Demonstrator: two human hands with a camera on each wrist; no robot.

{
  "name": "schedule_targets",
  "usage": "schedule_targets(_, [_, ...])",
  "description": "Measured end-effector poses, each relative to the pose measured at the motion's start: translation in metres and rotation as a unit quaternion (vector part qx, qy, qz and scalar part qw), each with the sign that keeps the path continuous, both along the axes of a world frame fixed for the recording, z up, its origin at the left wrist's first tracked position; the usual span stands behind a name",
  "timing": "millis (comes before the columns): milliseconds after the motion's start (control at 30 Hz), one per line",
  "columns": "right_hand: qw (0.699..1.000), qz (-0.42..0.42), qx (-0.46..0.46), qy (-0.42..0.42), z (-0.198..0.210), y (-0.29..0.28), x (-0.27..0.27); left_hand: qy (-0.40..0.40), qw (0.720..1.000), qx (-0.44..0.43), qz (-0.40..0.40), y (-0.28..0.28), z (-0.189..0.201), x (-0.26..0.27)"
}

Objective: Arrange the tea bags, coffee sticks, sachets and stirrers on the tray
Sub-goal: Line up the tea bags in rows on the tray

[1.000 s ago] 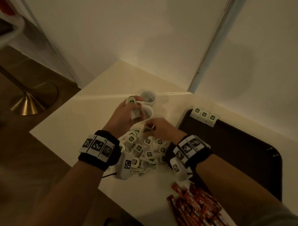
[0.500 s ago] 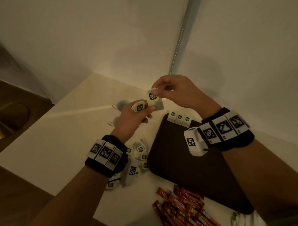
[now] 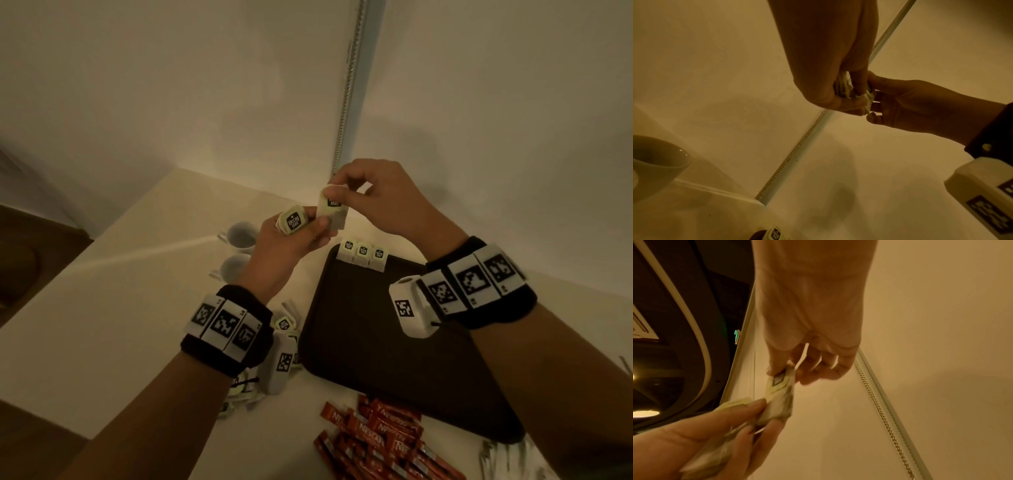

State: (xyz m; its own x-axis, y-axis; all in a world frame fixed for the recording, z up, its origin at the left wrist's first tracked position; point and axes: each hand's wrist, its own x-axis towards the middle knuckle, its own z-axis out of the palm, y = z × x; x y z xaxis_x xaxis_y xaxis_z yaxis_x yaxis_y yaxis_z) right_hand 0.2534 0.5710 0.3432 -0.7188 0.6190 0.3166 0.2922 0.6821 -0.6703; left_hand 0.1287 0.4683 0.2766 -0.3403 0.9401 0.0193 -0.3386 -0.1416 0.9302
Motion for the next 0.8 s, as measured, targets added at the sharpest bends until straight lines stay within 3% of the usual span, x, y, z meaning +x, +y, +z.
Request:
schedule_targets(533, [0.999, 0.017, 0.036, 0.009, 0.001, 0.000, -0.003, -0.058, 0.998, 0.035, -0.014, 0.006, 0.001, 0.011])
schedule_targets(800, [0.999, 0.018, 0.039, 0.016, 0.000, 0.000, -0.005, -0.039, 0.999, 0.035, -0.013, 0.007, 0.004, 0.010])
